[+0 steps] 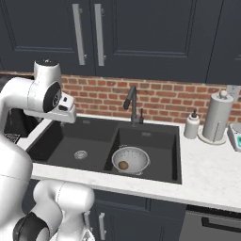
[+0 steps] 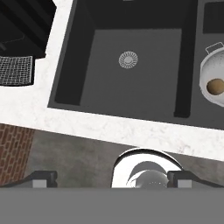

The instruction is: Put the colander in the sink, put the kiwi in the colander, and turn on the sink faucet and pour water over the colander.

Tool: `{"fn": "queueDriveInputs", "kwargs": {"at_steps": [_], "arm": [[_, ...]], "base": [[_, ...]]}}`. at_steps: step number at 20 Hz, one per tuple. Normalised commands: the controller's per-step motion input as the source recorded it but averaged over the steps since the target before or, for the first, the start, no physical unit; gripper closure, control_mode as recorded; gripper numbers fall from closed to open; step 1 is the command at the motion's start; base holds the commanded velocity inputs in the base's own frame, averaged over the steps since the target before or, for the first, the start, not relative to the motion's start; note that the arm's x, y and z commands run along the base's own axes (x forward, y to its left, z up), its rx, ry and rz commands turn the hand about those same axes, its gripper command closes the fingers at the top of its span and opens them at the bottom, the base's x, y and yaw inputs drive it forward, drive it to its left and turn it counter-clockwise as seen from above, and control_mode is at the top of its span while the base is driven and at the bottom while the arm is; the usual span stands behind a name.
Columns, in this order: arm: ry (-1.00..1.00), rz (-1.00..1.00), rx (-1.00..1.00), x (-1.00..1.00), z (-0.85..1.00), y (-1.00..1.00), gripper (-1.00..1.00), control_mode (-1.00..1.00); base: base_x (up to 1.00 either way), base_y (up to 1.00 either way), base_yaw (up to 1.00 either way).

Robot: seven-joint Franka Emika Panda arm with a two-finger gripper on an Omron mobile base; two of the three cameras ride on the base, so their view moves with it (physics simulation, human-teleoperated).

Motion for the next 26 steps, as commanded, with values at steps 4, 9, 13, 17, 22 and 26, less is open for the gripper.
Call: {"fn": "queueDriveInputs", "kwargs": {"at_steps": [4, 9, 13, 17, 22, 26], "arm": [[0.00, 0.00, 0.00, 0.00, 0.00, 0.00, -1.00, 1.00], [0.00, 0.00, 0.00, 0.00, 0.00, 0.00, -1.00, 1.00], [0.00, 0.00, 0.00, 0.00, 0.00, 0.00, -1.00, 1.00], [0.00, 0.00, 0.00, 0.00, 0.00, 0.00, -1.00, 1.00], [0.00, 0.00, 0.00, 0.00, 0.00, 0.00, -1.00, 1.00], [0.00, 0.00, 0.00, 0.00, 0.00, 0.00, -1.00, 1.00]], "base": [[0.00, -0.43, 0.00], [0.00, -0.54, 0.00], [0.00, -0.51, 0.00], [0.00, -0.51, 0.00], [0.00, -0.53, 0.00], [0.00, -0.56, 0.00]]}}
